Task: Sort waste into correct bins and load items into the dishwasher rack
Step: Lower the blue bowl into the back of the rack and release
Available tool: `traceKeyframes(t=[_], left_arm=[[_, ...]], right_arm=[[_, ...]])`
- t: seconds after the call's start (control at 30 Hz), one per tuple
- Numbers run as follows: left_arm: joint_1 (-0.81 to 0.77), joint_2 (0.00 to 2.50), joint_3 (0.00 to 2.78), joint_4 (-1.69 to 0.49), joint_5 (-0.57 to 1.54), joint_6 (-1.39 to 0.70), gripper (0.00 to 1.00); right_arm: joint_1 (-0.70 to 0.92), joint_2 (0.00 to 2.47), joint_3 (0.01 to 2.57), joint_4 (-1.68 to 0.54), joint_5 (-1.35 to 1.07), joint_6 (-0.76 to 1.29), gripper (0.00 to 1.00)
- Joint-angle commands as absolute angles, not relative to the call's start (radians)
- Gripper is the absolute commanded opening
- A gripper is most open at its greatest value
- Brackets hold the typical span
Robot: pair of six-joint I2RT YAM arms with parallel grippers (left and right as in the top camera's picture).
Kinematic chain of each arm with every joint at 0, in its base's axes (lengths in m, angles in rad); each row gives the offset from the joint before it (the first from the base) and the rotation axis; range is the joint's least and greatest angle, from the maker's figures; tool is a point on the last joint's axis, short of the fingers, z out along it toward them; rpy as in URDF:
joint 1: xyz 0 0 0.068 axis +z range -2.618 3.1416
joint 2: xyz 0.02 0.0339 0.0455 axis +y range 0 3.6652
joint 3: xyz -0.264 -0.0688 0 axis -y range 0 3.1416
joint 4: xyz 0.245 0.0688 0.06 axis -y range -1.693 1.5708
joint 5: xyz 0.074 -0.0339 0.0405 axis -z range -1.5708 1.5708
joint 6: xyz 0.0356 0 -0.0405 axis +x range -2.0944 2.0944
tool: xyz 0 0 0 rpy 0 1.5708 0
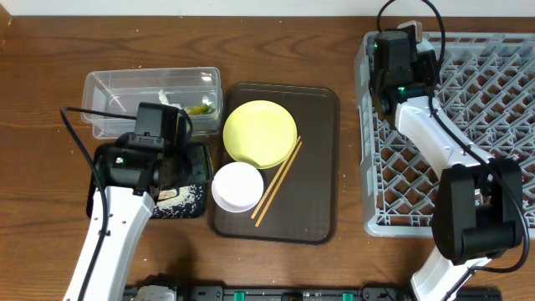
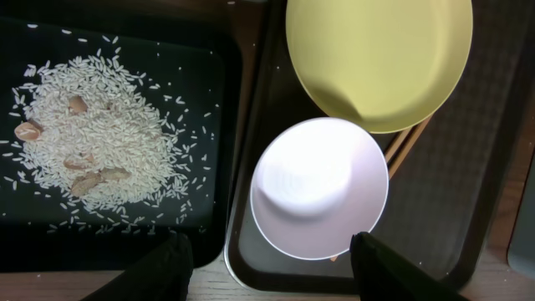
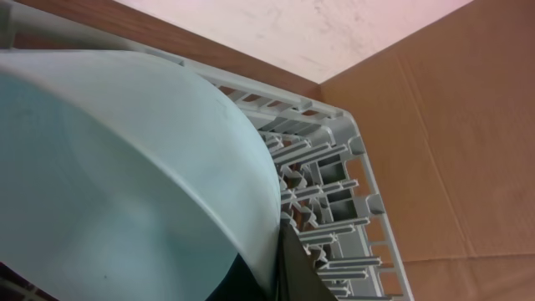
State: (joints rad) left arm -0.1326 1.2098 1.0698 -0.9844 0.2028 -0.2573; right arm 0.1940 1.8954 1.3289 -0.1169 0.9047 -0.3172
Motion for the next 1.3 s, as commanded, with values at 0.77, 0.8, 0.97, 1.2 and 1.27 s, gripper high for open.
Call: traceKeyframes(t=[0.77, 0.8, 0.97, 1.2, 1.27], left_arm=[[-0.13, 1.208, 1.064, -0.994, 0.194, -0.248, 0.64], [-0.129, 1.208, 1.064, -0.994, 0.194, -0.248, 0.63], [-0.129, 1.208, 1.064, -0.994, 0.194, -0.248, 0.64], [-0.129, 1.208, 1.064, -0.994, 0.194, -0.248, 0.64], [-0.129, 1.208, 1.064, -0.994, 0.194, -0.248, 0.63]], right_arm=[[0.138, 1.916, 1.311, -0.006, 0.845, -0.222, 0.01], [0.135, 1.916, 1.311, 0.01, 0.86, -0.222, 0.01], [0.131, 1.916, 1.311, 0.087, 0.889, -0.26, 0.01], [0.132, 1.921, 1.31, 0.057, 0.875, -0.254, 0.01], [0.134, 1.927, 1.31, 0.047, 0.863, -0.253, 0.01]])
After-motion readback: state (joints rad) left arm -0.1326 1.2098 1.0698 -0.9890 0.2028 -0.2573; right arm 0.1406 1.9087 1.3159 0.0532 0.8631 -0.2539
